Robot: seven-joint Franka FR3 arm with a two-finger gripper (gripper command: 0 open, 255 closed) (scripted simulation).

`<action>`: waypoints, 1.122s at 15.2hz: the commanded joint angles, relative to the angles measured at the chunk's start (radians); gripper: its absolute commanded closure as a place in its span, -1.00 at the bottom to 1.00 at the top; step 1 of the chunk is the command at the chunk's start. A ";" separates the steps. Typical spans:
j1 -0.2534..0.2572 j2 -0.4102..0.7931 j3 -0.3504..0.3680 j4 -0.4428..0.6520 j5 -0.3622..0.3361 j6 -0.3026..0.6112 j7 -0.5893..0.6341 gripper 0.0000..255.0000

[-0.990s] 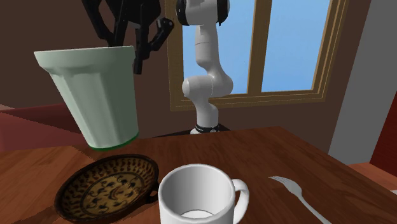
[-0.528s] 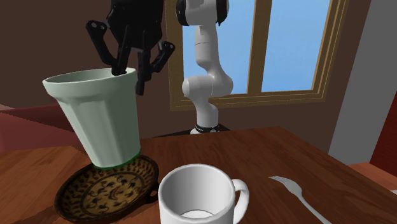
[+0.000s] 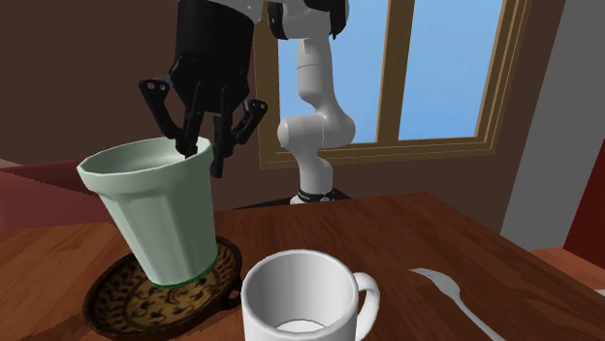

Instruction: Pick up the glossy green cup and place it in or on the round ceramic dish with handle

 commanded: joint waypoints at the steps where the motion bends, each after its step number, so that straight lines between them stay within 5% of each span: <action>1: 0.000 -0.001 0.000 -0.006 -0.001 0.007 0.002 1.00; 7: 0.000 -0.001 0.000 -0.006 -0.001 0.007 0.002 1.00; 8: 0.000 -0.001 0.000 -0.006 -0.001 0.007 0.002 -1.00; 13: 0.000 -0.001 0.000 -0.006 -0.001 0.007 0.002 -1.00; 17: 0.010 -0.024 0.022 0.095 -0.002 -0.119 0.004 -1.00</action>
